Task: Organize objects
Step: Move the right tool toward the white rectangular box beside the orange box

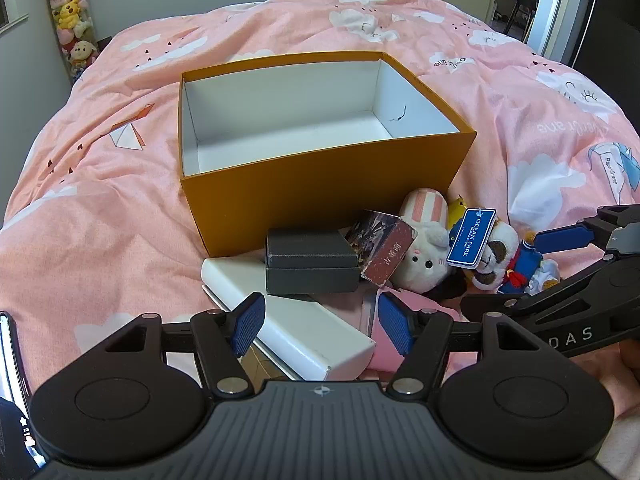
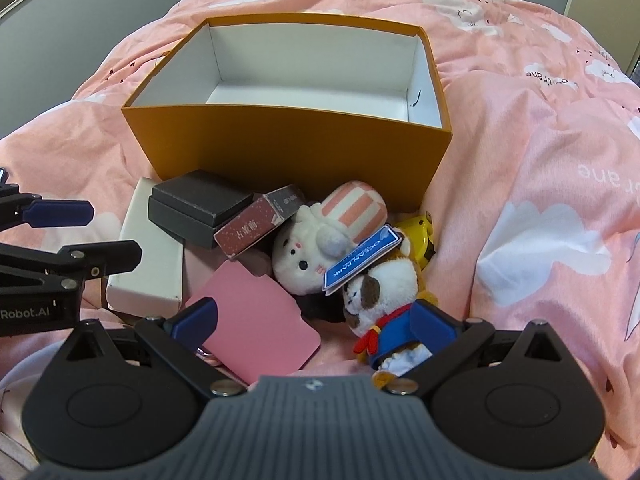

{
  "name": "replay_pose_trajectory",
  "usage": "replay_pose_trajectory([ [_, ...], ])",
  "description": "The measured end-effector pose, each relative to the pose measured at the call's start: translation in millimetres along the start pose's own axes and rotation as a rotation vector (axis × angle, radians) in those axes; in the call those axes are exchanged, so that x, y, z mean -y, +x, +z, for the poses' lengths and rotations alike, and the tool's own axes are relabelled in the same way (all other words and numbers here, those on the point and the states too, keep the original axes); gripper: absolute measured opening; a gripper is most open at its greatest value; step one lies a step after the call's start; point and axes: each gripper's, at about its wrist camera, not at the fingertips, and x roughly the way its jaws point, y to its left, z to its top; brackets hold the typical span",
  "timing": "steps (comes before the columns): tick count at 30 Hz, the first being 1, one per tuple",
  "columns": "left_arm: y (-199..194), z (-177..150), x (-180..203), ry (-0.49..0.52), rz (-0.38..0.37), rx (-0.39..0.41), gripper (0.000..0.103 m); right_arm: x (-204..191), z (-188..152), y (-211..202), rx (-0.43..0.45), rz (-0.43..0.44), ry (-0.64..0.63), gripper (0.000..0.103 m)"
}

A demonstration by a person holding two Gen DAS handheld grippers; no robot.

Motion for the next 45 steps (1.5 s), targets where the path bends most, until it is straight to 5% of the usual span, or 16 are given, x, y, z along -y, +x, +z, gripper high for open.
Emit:
replay_pose_trajectory([
  [30,0.0,-0.1,0.6,0.004,-0.004,-0.009,0.073,1.3,-0.5,4.1,-0.021,0.017,0.009,0.102],
  [35,-4.7,3.2,-22.3,-0.076,-0.038,-0.032,0.060,-0.6,6.3,6.1,-0.038,0.045,-0.018,0.079],
  [45,19.3,0.2,-72.8,-0.343,-0.086,-0.128,0.059,-27.4,35.8,22.9,-0.077,0.201,-0.088,0.052],
])
